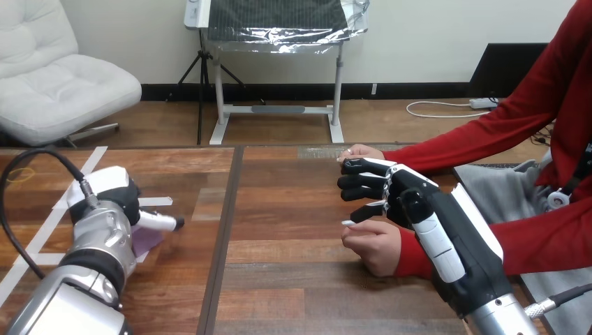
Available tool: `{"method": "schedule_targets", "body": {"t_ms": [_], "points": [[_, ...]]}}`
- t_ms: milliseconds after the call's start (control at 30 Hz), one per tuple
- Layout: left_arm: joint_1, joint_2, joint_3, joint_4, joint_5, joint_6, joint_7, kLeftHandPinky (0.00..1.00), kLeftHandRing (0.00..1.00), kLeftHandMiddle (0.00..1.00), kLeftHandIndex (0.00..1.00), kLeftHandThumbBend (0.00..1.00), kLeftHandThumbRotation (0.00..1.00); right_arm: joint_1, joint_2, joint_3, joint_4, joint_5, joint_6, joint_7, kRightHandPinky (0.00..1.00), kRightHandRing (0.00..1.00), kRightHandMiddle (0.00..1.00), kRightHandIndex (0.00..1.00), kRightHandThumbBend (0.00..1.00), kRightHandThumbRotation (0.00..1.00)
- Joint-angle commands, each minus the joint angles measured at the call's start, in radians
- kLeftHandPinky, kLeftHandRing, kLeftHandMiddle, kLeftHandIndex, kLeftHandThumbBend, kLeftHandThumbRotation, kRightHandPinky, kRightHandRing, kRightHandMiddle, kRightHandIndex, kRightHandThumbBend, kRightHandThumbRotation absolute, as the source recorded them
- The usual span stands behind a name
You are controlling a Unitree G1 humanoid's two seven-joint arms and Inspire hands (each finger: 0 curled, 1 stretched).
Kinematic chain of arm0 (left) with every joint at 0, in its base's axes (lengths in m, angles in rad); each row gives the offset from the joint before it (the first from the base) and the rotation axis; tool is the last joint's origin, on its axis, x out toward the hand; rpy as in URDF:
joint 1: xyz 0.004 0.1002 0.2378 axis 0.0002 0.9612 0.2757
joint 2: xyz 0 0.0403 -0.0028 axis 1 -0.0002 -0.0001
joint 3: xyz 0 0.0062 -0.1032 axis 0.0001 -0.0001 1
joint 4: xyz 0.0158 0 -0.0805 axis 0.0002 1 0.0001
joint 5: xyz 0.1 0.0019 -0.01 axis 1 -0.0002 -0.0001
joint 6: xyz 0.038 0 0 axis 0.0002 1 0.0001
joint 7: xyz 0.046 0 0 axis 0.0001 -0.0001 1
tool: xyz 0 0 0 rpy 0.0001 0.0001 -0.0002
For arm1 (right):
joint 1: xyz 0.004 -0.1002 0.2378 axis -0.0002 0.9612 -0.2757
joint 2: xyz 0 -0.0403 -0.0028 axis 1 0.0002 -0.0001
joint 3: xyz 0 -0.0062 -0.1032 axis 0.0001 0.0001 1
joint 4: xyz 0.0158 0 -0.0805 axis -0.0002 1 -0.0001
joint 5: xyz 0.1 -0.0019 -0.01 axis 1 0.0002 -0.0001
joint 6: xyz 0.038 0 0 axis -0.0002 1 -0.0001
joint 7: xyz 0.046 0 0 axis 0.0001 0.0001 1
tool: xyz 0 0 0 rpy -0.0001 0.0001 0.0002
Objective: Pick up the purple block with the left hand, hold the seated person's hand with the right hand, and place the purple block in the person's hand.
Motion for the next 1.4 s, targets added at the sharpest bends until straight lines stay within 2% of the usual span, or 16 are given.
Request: {"method": "schedule_targets", "body": {"t_ms": [0,233,800,1100,1367], "points": [[-0.090,0.012,-0.026,-0.038,0.026,0.000,-0.021,0.93,0.90,0.88,0.87,0.85,0.55,-0.062,0.006,-0.014,-0.017,0.018,-0.013,-0.008,0.60,0.72,0.74,0.75,0.83,1.00],[-0.089,0.013,-0.029,-0.040,0.029,-0.004,-0.037,0.93,0.90,0.89,0.88,0.86,0.53,-0.060,0.003,-0.014,-0.020,0.018,-0.009,-0.007,0.60,0.72,0.74,0.75,0.84,1.00],[-0.100,0.010,-0.038,-0.041,0.035,0.018,-0.086,0.87,0.86,0.86,0.84,0.84,0.34,-0.059,0.001,-0.013,-0.023,0.023,-0.009,-0.002,0.61,0.72,0.74,0.76,0.83,1.00],[-0.099,0.014,-0.043,-0.042,0.044,0.011,-0.094,0.79,0.82,0.83,0.82,0.79,0.25,-0.060,0.002,-0.013,-0.022,0.020,-0.010,-0.004,0.61,0.72,0.74,0.76,0.84,1.00],[-0.094,0.013,-0.038,-0.046,0.041,0.015,-0.079,0.67,0.78,0.81,0.82,0.67,0.15,-0.062,0.001,-0.013,-0.022,0.027,-0.008,0.001,0.60,0.72,0.74,0.75,0.84,1.00]]}}
